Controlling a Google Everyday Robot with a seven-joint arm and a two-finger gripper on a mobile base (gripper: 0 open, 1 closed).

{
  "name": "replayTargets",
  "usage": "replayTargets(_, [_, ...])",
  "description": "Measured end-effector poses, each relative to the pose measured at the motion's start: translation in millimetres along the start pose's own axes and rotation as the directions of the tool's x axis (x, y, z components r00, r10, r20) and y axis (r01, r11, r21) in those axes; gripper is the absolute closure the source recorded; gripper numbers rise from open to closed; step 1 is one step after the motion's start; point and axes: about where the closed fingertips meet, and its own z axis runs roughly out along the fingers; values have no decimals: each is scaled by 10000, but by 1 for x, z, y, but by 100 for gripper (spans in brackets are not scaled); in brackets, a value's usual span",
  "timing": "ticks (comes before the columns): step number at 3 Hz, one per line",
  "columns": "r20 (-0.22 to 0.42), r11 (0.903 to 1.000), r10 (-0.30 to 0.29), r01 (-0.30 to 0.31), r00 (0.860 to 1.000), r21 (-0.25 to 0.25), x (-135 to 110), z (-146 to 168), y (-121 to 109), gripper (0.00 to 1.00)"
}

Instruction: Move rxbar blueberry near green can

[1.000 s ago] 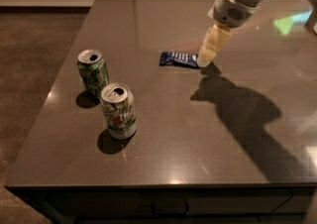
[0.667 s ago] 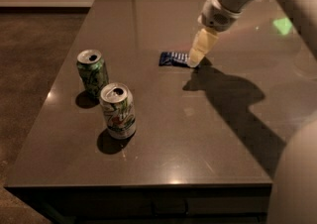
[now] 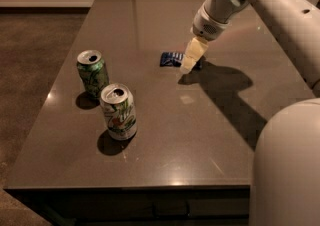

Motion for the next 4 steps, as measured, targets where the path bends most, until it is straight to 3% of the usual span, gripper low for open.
replayTargets(1, [-112,9996,-91,88,9999,-261,-1,16,3,0])
replayTargets(2, [-247,9989,-171,160,9995,-444,-3,25,6,16])
replayTargets(4, [-208,9970,-279,264,9994,-722,-9,26,11,63])
